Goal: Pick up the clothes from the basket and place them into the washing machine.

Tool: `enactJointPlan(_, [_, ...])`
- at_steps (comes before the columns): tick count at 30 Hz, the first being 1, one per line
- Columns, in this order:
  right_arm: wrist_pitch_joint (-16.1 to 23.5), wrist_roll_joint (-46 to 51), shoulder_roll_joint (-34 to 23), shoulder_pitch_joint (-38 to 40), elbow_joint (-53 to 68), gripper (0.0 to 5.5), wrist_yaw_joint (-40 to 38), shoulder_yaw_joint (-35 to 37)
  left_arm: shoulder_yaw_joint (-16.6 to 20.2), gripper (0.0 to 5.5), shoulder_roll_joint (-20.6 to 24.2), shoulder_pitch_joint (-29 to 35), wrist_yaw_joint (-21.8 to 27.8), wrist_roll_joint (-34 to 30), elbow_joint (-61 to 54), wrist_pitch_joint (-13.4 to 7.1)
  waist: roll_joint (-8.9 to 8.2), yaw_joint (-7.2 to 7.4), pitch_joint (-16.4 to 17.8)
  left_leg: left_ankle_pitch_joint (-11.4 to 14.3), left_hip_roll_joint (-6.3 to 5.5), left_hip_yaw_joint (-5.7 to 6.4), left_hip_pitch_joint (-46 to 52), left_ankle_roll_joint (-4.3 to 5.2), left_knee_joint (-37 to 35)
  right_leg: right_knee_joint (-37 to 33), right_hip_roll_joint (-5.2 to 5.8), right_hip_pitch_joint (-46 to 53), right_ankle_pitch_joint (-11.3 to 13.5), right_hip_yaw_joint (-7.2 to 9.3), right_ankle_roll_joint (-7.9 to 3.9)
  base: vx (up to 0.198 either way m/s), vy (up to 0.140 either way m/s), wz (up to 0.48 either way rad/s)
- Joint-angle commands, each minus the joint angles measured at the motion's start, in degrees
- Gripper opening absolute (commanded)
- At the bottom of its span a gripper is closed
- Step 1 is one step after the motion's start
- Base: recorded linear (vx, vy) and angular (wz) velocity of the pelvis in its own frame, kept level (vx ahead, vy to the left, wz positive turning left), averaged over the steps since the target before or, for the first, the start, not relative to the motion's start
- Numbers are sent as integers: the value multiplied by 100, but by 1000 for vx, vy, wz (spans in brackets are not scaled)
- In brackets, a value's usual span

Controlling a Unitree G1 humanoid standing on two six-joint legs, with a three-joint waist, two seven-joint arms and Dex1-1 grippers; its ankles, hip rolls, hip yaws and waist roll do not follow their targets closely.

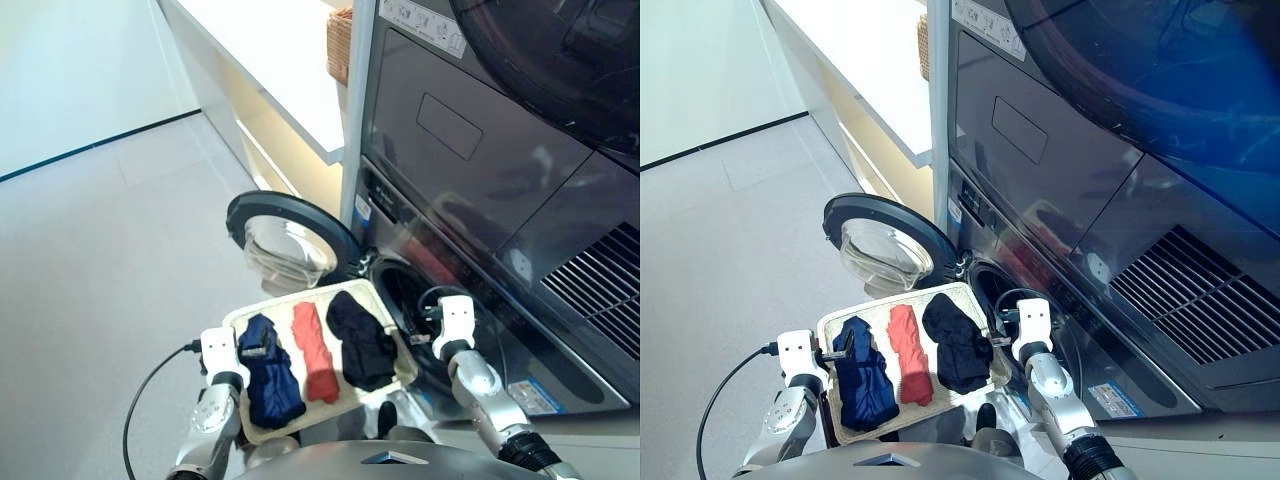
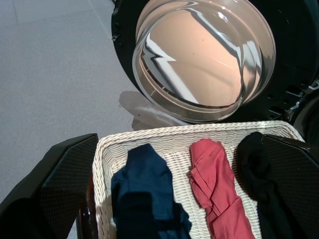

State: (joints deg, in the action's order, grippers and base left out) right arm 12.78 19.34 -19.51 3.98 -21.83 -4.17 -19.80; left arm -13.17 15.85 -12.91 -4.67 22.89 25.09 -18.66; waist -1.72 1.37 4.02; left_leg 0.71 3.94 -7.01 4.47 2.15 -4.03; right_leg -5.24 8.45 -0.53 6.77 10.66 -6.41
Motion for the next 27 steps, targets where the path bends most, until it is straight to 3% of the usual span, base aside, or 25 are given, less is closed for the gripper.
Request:
enactJointPlan(1, [238, -87, 95, -359, 167, 550, -20, 202, 174, 550, 198, 252, 42, -112, -165, -266, -307, 69, 21, -435, 94, 108, -397, 31, -83, 146, 204, -42, -56, -151, -295, 0, 0, 0])
enactJointPlan(16, [218, -28, 91, -271, 230, 550, 11, 217, 203, 550, 151, 184, 19, -106, -83, -213, -305, 72, 40, -356, 38, 138, -372, -9, -2, 216, 262, 4, -115, -193, -293, 0, 0, 0])
enactJointPlan(20, [208, -54, 65, -272, 232, 550, 20, 227, 190, 550, 169, 187, 46, -142, -105, -203, -305, 64, 52, -282, -18, 151, -395, -41, 110, 286, 323, 28, -158, -189, -296, 0, 0, 0])
enactJointPlan(27, [219, 48, 18, -300, 389, 550, 71, 236, 194, 550, 221, 276, 29, -212, -279, -230, -297, 27, 201, -3, -149, 179, -638, -146, 687, 684, 535, -29, -292, -244, -291, 0, 0, 0])
